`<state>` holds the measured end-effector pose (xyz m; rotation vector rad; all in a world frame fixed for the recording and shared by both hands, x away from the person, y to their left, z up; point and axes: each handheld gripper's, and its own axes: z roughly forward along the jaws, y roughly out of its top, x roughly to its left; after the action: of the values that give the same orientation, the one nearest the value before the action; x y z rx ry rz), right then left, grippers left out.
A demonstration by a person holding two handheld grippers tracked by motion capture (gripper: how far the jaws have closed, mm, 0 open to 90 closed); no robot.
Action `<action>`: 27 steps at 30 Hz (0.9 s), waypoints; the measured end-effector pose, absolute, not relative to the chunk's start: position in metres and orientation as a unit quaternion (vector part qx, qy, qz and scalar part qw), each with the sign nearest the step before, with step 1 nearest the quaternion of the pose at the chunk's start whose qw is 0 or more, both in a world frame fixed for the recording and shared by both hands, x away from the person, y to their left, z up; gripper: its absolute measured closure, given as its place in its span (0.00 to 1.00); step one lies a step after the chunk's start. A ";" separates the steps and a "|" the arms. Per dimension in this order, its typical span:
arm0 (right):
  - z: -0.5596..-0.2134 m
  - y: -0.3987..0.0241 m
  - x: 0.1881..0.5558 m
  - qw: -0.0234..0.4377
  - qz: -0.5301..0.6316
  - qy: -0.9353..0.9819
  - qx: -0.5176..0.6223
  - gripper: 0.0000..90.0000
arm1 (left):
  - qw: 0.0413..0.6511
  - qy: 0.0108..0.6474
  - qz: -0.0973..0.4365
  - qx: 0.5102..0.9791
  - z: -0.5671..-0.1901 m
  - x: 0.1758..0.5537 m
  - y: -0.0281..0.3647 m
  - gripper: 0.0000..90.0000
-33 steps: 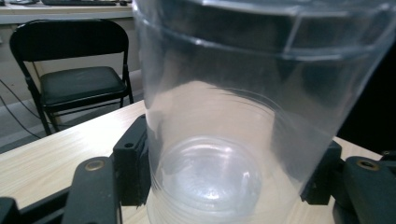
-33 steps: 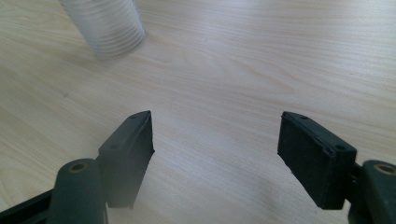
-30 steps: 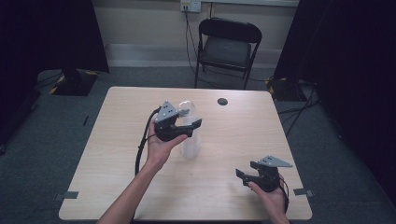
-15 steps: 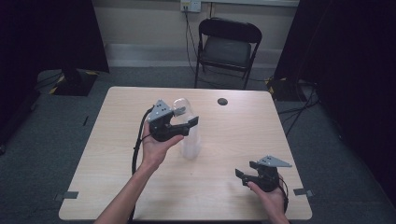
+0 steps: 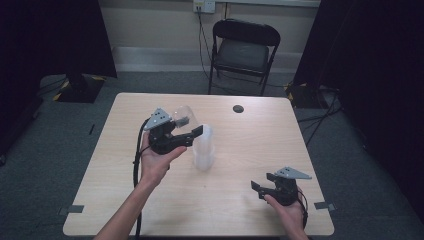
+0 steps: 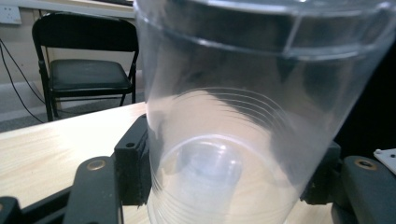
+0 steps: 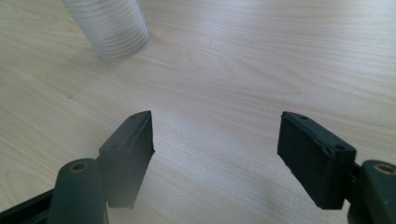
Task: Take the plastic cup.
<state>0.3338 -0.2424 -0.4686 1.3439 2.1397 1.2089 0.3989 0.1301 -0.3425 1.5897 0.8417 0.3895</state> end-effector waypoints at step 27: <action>-0.460 -0.222 0.318 0.172 0.450 0.767 0.423 0.34 | 0.617 0.407 0.087 0.668 -0.365 0.361 0.173 0.40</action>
<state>0.3184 -0.2224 -0.4605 1.2010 2.1771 1.2776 0.3613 0.1728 -0.3645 1.5387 0.9371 0.2014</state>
